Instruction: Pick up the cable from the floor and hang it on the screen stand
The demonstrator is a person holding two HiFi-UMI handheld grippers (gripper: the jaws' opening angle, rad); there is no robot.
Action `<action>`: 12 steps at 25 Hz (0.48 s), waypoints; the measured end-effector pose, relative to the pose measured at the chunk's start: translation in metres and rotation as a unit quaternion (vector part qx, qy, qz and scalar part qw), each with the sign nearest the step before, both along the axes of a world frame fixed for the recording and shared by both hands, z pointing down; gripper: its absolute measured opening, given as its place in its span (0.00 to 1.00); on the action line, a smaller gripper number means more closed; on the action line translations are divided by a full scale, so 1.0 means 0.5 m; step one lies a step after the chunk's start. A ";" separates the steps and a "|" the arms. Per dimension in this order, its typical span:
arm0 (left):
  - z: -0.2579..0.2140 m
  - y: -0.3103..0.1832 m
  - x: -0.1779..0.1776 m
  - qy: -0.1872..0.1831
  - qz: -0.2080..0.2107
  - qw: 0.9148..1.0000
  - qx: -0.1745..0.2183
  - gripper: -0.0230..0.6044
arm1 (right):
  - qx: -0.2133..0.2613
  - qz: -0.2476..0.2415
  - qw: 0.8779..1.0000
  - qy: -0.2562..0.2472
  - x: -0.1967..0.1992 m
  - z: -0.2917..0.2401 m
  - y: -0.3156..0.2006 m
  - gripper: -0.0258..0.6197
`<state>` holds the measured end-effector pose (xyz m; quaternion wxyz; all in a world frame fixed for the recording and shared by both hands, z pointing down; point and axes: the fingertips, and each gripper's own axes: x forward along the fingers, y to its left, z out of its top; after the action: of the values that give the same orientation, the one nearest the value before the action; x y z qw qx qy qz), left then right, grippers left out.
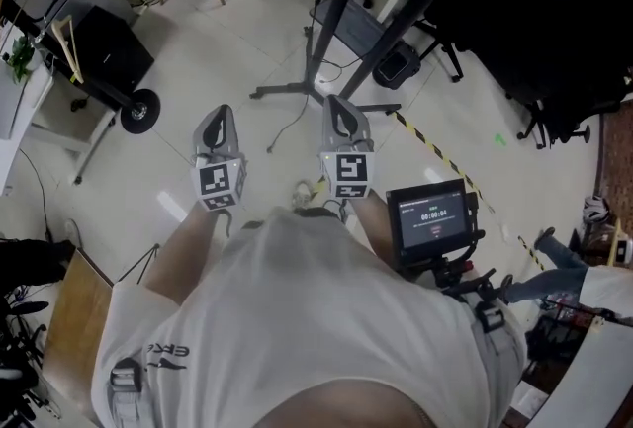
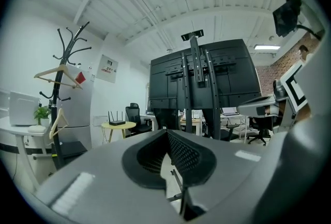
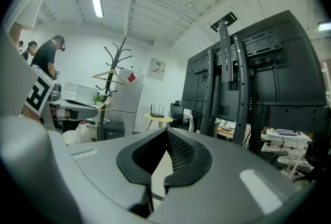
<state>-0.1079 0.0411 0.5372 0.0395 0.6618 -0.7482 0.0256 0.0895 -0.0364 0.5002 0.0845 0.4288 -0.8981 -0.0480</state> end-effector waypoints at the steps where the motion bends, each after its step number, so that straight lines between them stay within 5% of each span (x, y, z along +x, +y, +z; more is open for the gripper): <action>1: 0.001 -0.019 -0.001 0.000 -0.001 1.000 -0.002 0.04 | -0.001 0.000 1.000 -0.001 0.000 0.001 -0.019 0.06; 12: 0.042 -0.217 0.007 -0.002 -0.028 0.999 -0.021 0.04 | -0.032 -0.022 0.999 0.001 0.011 0.067 -0.228 0.06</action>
<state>-0.1043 -0.0676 0.5582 0.0525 0.6397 -0.7657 0.0419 0.0949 -0.1504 0.5335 0.0982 0.4061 -0.9083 -0.0217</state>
